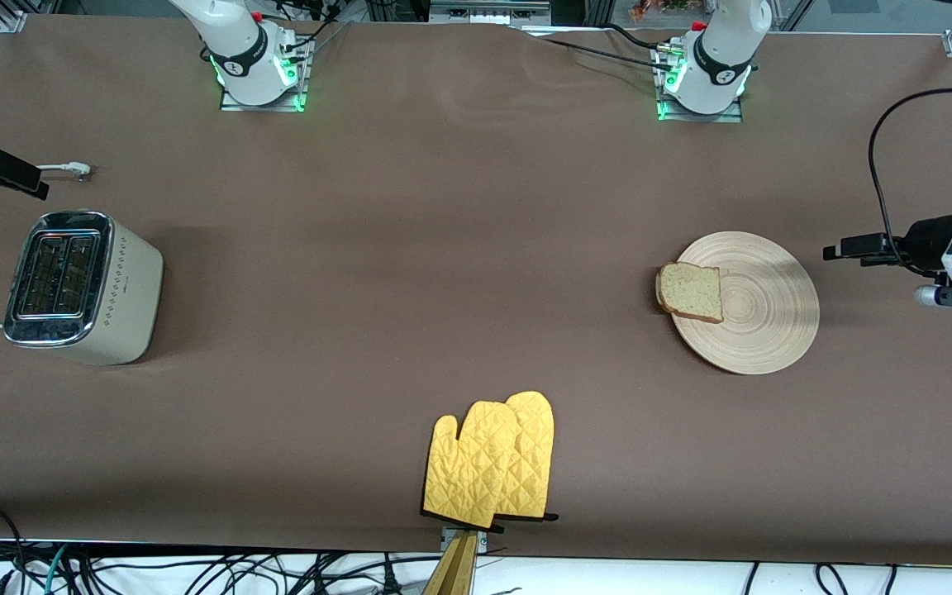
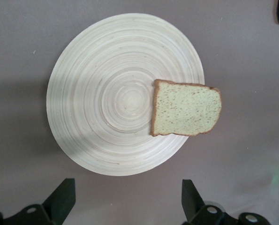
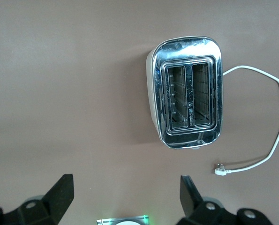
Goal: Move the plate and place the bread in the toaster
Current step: 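Move the left gripper down toward the wooden plate's rim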
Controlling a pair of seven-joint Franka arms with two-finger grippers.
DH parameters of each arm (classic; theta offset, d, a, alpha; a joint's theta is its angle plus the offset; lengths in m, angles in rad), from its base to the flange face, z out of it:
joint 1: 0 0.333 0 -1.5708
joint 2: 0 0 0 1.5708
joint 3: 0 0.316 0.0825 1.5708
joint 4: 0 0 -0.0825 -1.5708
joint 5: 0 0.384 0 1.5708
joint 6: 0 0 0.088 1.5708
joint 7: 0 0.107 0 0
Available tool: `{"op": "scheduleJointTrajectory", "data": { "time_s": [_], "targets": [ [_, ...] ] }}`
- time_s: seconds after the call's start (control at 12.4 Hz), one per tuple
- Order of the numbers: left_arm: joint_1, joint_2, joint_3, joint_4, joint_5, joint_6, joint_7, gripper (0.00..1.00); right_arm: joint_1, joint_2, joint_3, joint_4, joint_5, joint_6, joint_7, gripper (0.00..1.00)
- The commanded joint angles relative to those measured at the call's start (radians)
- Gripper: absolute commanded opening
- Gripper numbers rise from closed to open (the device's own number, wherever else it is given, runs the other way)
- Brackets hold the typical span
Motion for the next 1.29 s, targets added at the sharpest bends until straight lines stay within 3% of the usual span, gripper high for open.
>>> {"op": "scheduleJointTrajectory", "data": {
  "time_s": [0.0, 0.32, 0.57, 1.21],
  "targets": [
    [0.077, 0.083, -0.015, 0.026, -0.063, -0.002, 0.133, 1.00, -0.006, 0.007, 0.003, 0.024, 0.004, -0.003, 0.006, 1.00],
    [0.190, 0.249, -0.021, 0.100, -0.121, -0.008, 0.421, 0.99, -0.010, 0.009, 0.002, 0.022, 0.007, -0.002, -0.014, 1.00],
    [0.295, 0.430, -0.086, 0.276, -0.132, -0.117, 0.446, 0.96, -0.007, 0.047, 0.003, 0.022, 0.009, 0.000, -0.019, 1.00],
    [0.264, 0.515, -0.106, 0.259, -0.250, -0.120, 0.451, 0.96, -0.003, 0.051, 0.006, 0.022, 0.006, 0.006, -0.032, 1.00]
  ]
}}
